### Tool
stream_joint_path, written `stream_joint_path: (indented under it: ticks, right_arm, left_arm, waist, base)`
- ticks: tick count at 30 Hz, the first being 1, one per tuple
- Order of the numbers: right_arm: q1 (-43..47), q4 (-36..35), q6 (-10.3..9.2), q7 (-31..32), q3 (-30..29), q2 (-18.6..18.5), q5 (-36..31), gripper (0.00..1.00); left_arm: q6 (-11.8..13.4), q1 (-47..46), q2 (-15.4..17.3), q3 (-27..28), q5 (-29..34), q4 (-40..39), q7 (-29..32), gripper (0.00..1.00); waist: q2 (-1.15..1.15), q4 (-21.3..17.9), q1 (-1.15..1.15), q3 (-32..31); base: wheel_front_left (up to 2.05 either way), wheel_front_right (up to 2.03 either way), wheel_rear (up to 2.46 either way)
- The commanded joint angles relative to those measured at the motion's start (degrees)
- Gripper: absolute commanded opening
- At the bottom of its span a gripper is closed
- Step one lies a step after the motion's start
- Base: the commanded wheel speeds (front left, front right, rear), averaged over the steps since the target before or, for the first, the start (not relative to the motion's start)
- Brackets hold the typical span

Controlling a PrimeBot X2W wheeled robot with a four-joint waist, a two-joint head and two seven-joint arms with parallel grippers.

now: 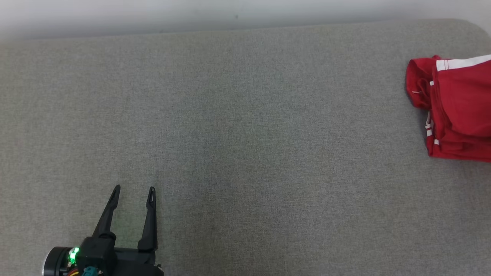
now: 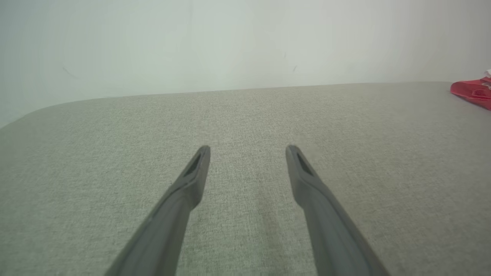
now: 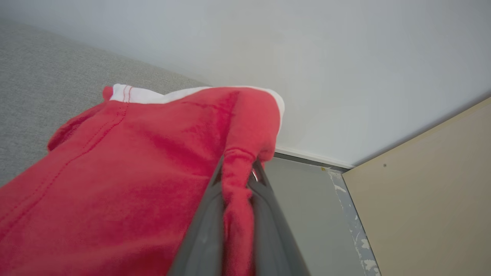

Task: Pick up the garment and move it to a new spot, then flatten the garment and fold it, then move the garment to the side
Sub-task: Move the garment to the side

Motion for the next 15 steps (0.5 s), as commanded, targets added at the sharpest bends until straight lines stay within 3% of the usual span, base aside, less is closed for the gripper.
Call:
stream_joint_path:
  ticks: [1, 2, 3, 4, 11, 15]
  right_arm:
    - [-0.75, 0.52, 0.04, -0.29, 0.26, 0.36, 0.22, 0.0]
    - [-0.93, 1.14, 0.04, -0.02, 0.26, 0.5, 0.22, 0.0]
    - [-1.25, 1.62, 0.04, 0.16, 0.1, 0.48, 0.14, 0.36]
    - [-1.4, 1.97, 0.04, 0.21, 0.06, 0.47, -0.12, 1.0]
    - [-2.84, 3.97, 0.04, -1.38, -1.27, -0.17, -3.27, 1.0]
    - [-3.79, 3.54, 0.04, -2.36, -5.19, 1.16, -1.19, 1.0]
  left_arm:
    - [-0.28, -0.94, 0.25, 0.36, 0.22, -0.15, -0.07, 1.0]
    - [-0.35, -1.07, 0.24, 0.44, 0.27, -0.19, -0.07, 1.0]
    - [-0.4, -1.17, 0.26, 0.55, 0.36, -0.2, -0.07, 1.0]
    - [-0.46, -1.26, 0.25, 0.59, 0.42, -0.19, -0.07, 1.0]
    - [-0.43, -1.11, 0.1, 1.27, 0.37, 0.0, -0.07, 1.0]
    - [-0.47, -0.29, -0.13, 1.6, -0.09, 0.58, -0.07, 1.0]
  waist:
    - [-0.01, -0.36, 0.0, 1.05]
    - [-0.01, -0.43, 0.0, 1.23]
    - [-0.01, -0.51, 0.0, 1.41]
    - [-0.01, -0.55, 0.0, 1.52]
    - [-0.01, -0.88, 0.0, 1.22]
    - [-0.01, -0.99, 0.0, -0.39]
  base:
    - [0.0, 0.0, 0.0]
    - [0.0, 0.0, 0.0]
    - [0.0, 0.0, 0.0]
    - [0.0, 0.0, 0.0]
    - [0.0, 0.0, 0.0]
    - [0.0, 0.0, 0.0]
